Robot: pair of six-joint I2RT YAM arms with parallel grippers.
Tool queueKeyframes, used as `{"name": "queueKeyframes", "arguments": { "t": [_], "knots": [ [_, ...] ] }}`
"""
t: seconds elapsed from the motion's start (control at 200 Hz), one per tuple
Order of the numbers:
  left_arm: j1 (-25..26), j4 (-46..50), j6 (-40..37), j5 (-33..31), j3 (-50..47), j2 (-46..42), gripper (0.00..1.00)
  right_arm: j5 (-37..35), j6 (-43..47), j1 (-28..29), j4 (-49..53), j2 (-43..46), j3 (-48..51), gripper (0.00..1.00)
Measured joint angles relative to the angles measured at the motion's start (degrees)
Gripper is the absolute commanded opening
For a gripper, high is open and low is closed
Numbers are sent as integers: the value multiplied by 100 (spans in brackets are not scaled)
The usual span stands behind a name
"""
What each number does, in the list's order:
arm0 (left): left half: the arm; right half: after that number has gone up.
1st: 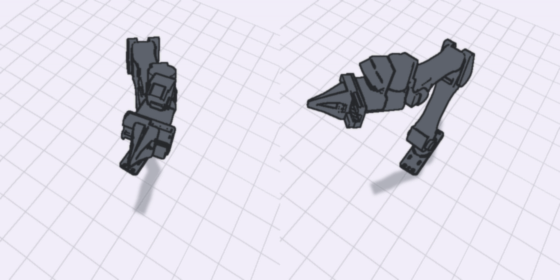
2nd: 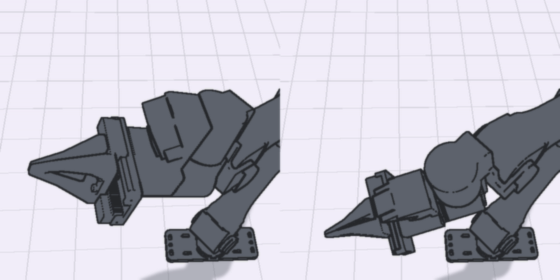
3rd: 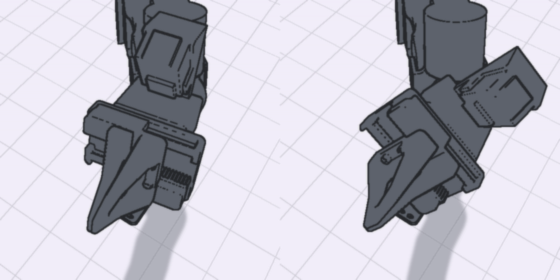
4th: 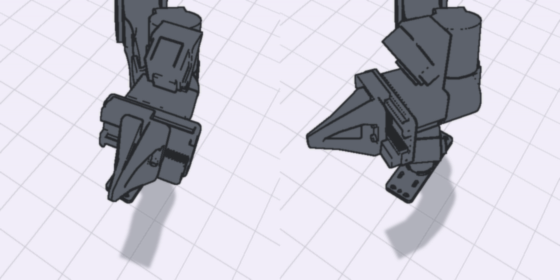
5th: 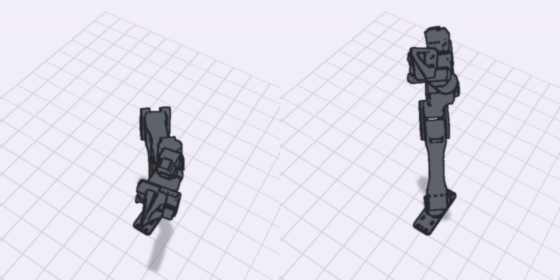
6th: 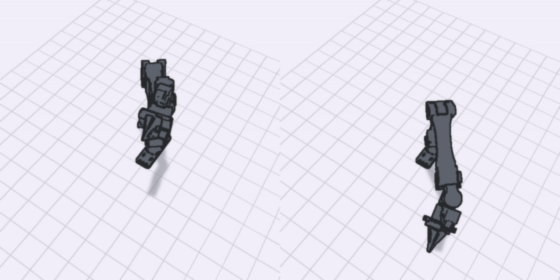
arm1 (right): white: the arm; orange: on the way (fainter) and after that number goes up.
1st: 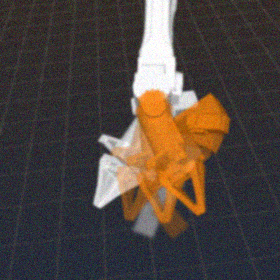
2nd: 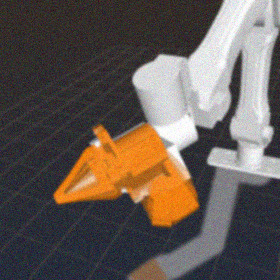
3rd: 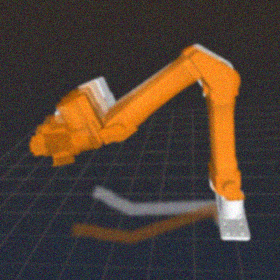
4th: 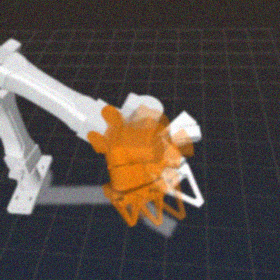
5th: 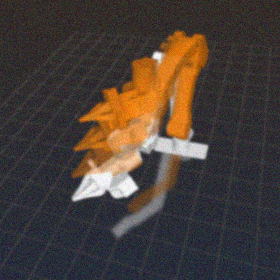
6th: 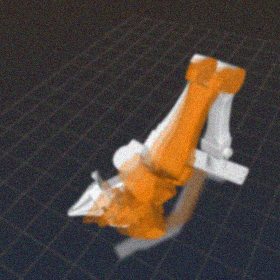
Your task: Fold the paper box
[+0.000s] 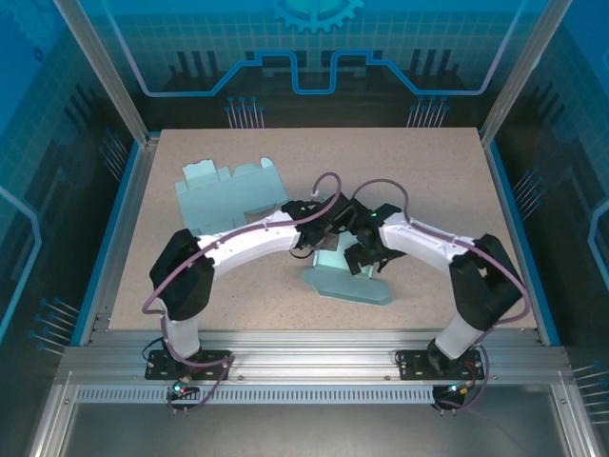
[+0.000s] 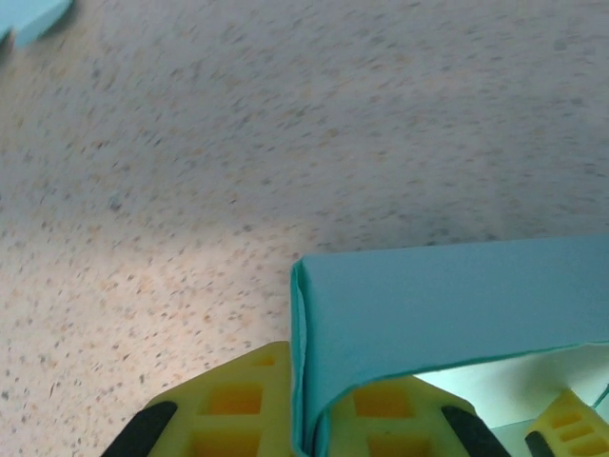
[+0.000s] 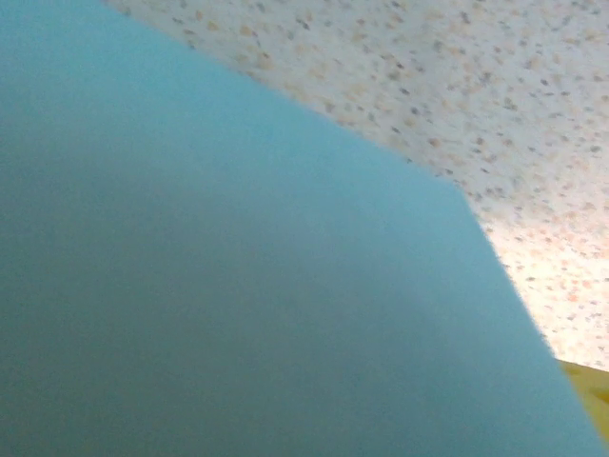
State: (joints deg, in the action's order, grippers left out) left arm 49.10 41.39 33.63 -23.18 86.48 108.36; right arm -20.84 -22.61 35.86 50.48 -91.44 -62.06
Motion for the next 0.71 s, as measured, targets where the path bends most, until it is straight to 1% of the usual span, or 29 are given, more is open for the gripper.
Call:
{"name": "queueKeyframes", "arguments": {
  "t": [0.17, 0.23, 0.25, 0.285, 0.335, 0.405, 0.455, 0.5, 0.62, 0.705],
  "knots": [
    [210, -179, -522, -107, 420, 188, 0, -4, -76, -238, 96, 748, 393, 100],
    [195, -208, -684, 79, 525, 269, 0, 166, -118, -369, -4, 1115, 651, 100],
    [105, -157, -686, 192, 531, 310, 0, 234, -120, -424, -57, 1335, 730, 100],
    [-98, -85, -682, 195, 518, 448, 0, 417, -111, -446, -146, 1818, 763, 100],
    [-538, 15, -662, 199, 380, 826, 0, 686, -111, -407, -420, 2573, 697, 100],
    [-1075, 140, -651, 223, 153, 1340, 0, 859, -114, -404, -761, 3139, 538, 100],
    [-1281, 227, -660, 251, 149, 1300, 0, 916, -114, -404, -960, 3213, 496, 100],
    [-1325, 306, -658, 249, 146, 1285, 0, 949, -114, -404, -1038, 3123, 511, 100],
    [-1239, 361, -662, 321, 107, 1274, 0, 933, -116, -404, -1086, 2680, 691, 100],
    [-1191, 358, -697, 330, 105, 1270, 0, 903, -118, -407, -1027, 2616, 748, 100]
  ]
}}
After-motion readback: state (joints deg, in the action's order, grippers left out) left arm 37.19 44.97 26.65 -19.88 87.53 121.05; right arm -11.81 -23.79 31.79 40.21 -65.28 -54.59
